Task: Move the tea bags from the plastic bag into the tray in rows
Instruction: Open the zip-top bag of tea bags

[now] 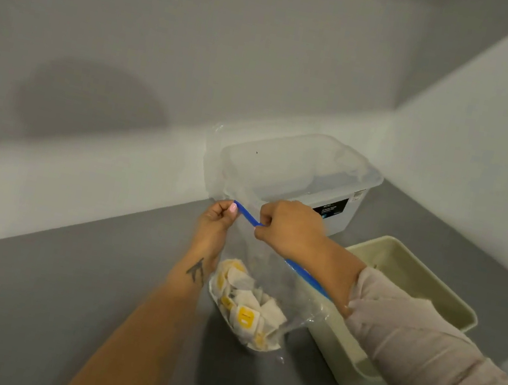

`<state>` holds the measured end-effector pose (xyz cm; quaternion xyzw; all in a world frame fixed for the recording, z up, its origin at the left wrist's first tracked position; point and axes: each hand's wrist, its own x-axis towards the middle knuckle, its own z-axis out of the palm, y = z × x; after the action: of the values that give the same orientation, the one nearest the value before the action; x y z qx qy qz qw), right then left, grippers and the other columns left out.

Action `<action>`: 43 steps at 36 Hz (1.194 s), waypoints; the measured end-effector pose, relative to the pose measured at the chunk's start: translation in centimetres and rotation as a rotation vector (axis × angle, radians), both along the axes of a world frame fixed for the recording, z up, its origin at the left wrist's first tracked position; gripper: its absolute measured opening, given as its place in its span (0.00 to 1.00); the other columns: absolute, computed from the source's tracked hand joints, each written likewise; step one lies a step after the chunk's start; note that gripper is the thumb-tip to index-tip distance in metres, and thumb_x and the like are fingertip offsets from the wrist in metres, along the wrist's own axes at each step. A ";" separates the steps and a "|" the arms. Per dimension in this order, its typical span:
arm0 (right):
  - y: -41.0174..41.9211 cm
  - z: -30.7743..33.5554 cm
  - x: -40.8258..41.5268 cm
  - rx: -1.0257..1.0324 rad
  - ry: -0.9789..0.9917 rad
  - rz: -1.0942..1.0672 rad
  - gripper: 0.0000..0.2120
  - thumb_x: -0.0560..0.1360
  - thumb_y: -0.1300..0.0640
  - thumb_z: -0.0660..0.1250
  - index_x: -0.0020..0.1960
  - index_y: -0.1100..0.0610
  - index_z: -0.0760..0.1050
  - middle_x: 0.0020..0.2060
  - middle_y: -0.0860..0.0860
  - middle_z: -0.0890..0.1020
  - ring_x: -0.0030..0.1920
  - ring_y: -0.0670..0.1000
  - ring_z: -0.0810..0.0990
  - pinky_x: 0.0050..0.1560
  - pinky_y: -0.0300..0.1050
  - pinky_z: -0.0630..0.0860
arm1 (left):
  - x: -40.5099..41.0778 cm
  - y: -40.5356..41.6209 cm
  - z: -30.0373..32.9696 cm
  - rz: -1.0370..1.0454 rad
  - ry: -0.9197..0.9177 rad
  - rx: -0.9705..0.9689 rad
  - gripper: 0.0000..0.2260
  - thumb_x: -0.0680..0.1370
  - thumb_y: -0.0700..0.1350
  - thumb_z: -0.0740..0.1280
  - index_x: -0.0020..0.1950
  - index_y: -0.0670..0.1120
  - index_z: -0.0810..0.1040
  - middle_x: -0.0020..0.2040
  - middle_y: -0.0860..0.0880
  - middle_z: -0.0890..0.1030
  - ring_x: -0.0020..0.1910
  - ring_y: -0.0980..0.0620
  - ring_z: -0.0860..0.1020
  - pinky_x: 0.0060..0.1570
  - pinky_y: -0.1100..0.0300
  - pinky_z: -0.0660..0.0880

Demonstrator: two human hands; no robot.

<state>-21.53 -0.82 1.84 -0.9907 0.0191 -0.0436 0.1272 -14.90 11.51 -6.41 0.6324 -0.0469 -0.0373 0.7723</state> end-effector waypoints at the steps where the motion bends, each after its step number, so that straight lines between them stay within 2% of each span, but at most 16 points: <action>1: -0.4 0.0 -0.3 0.009 0.017 0.003 0.12 0.72 0.51 0.66 0.32 0.51 0.67 0.34 0.47 0.73 0.40 0.51 0.73 0.31 0.41 0.62 | 0.0 -0.1 0.0 0.003 0.010 -0.011 0.06 0.80 0.41 0.62 0.45 0.47 0.76 0.39 0.54 0.78 0.33 0.67 0.75 0.38 0.73 0.70; 5: -1.7 0.1 -1.8 0.056 0.073 0.025 0.11 0.72 0.52 0.67 0.33 0.52 0.71 0.33 0.48 0.76 0.37 0.50 0.74 0.34 0.42 0.68 | 0.3 -0.6 0.1 -0.002 0.020 0.001 0.06 0.80 0.42 0.62 0.45 0.48 0.76 0.38 0.55 0.78 0.34 0.67 0.75 0.38 0.73 0.70; 9: -2.7 0.1 -3.1 0.066 0.098 0.043 0.09 0.72 0.51 0.67 0.36 0.54 0.74 0.33 0.49 0.78 0.36 0.48 0.75 0.33 0.40 0.68 | 0.4 -1.1 0.2 0.003 0.024 0.014 0.06 0.80 0.43 0.62 0.44 0.49 0.76 0.42 0.52 0.77 0.41 0.59 0.73 0.46 0.65 0.69; 15: -3.8 0.1 -5.0 0.068 0.150 0.034 0.10 0.70 0.51 0.69 0.34 0.53 0.72 0.33 0.50 0.77 0.37 0.49 0.74 0.36 0.42 0.70 | 0.7 -1.0 0.4 0.045 0.056 0.028 0.07 0.81 0.44 0.61 0.44 0.49 0.75 0.39 0.53 0.76 0.38 0.59 0.72 0.38 0.69 0.70; 19: -4.4 0.4 -6.5 0.064 0.179 0.043 0.09 0.69 0.53 0.69 0.33 0.55 0.73 0.29 0.48 0.74 0.32 0.47 0.71 0.33 0.40 0.67 | 0.6 -0.9 0.7 0.075 0.079 0.040 0.07 0.81 0.44 0.60 0.44 0.49 0.74 0.38 0.54 0.75 0.37 0.59 0.71 0.35 0.71 0.69; 24: -5.2 0.6 -8.6 0.036 0.209 0.080 0.09 0.69 0.53 0.70 0.36 0.58 0.76 0.29 0.49 0.74 0.30 0.46 0.68 0.31 0.37 0.63 | 0.8 -0.6 1.0 0.079 0.090 0.054 0.06 0.82 0.45 0.59 0.46 0.48 0.74 0.39 0.54 0.74 0.38 0.59 0.71 0.35 0.69 0.67; 27: -5.6 0.5 -9.3 0.028 0.211 0.082 0.09 0.70 0.52 0.69 0.36 0.57 0.76 0.30 0.49 0.74 0.31 0.46 0.69 0.35 0.40 0.67 | 0.5 -0.7 1.3 0.057 0.098 0.076 0.05 0.81 0.45 0.59 0.48 0.47 0.74 0.40 0.54 0.75 0.38 0.60 0.72 0.34 0.69 0.68; 30: -5.6 0.4 -9.5 0.026 0.221 0.091 0.10 0.71 0.52 0.69 0.38 0.59 0.78 0.32 0.51 0.76 0.34 0.47 0.71 0.38 0.41 0.70 | 0.4 -0.9 1.3 0.046 0.097 0.102 0.07 0.81 0.45 0.59 0.45 0.49 0.74 0.39 0.54 0.75 0.37 0.60 0.70 0.36 0.67 0.66; 32: -5.6 0.4 -9.4 0.008 0.240 0.103 0.10 0.71 0.51 0.68 0.38 0.58 0.77 0.31 0.49 0.74 0.33 0.46 0.70 0.37 0.41 0.68 | 0.4 -0.9 1.3 0.061 0.096 0.112 0.08 0.82 0.46 0.59 0.44 0.49 0.74 0.39 0.54 0.74 0.35 0.59 0.69 0.34 0.67 0.65; 34: -5.5 0.5 -8.9 -0.008 0.276 0.113 0.11 0.73 0.47 0.67 0.39 0.55 0.75 0.31 0.47 0.74 0.33 0.45 0.70 0.35 0.38 0.66 | 0.4 -0.7 1.3 0.073 0.103 0.120 0.07 0.82 0.46 0.59 0.47 0.48 0.74 0.41 0.53 0.75 0.39 0.57 0.70 0.38 0.66 0.67; 35: -5.4 0.6 -8.5 -0.012 0.291 0.115 0.13 0.73 0.44 0.66 0.41 0.54 0.75 0.33 0.46 0.75 0.35 0.45 0.71 0.35 0.38 0.66 | 0.3 -0.6 1.5 0.074 0.108 0.127 0.07 0.82 0.46 0.58 0.51 0.47 0.74 0.43 0.53 0.76 0.44 0.56 0.71 0.43 0.64 0.68; 38: -4.6 0.8 -6.9 0.038 0.294 0.099 0.20 0.74 0.37 0.63 0.51 0.53 0.76 0.41 0.48 0.79 0.45 0.49 0.77 0.46 0.44 0.72 | -0.1 -0.3 2.0 0.049 0.152 0.154 0.14 0.82 0.50 0.57 0.64 0.47 0.72 0.59 0.51 0.76 0.59 0.53 0.72 0.58 0.56 0.67; 40: -3.6 0.9 -5.8 0.092 0.263 0.081 0.20 0.75 0.37 0.61 0.55 0.53 0.75 0.46 0.49 0.80 0.48 0.49 0.77 0.49 0.45 0.73 | -0.3 -0.2 2.0 0.050 0.184 0.201 0.22 0.81 0.55 0.57 0.73 0.49 0.64 0.70 0.48 0.68 0.68 0.48 0.67 0.64 0.52 0.65; 42: -2.4 0.8 -4.6 0.113 0.213 0.065 0.20 0.77 0.39 0.59 0.55 0.54 0.76 0.47 0.50 0.80 0.49 0.50 0.78 0.50 0.45 0.73 | -0.6 -0.1 1.9 0.108 0.237 0.275 0.33 0.76 0.64 0.59 0.76 0.48 0.57 0.74 0.46 0.62 0.70 0.43 0.65 0.67 0.45 0.65; 43: -1.9 0.7 -4.1 0.121 0.191 0.056 0.20 0.78 0.40 0.57 0.54 0.55 0.76 0.46 0.51 0.80 0.49 0.51 0.78 0.49 0.45 0.73 | -0.8 0.0 1.8 0.159 0.270 0.307 0.41 0.71 0.70 0.60 0.75 0.46 0.59 0.73 0.44 0.64 0.69 0.41 0.68 0.66 0.43 0.67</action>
<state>-25.67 -2.74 2.56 -0.9810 0.0060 0.0560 0.1854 -15.71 11.50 -4.64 0.7336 0.1131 -0.0675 0.6667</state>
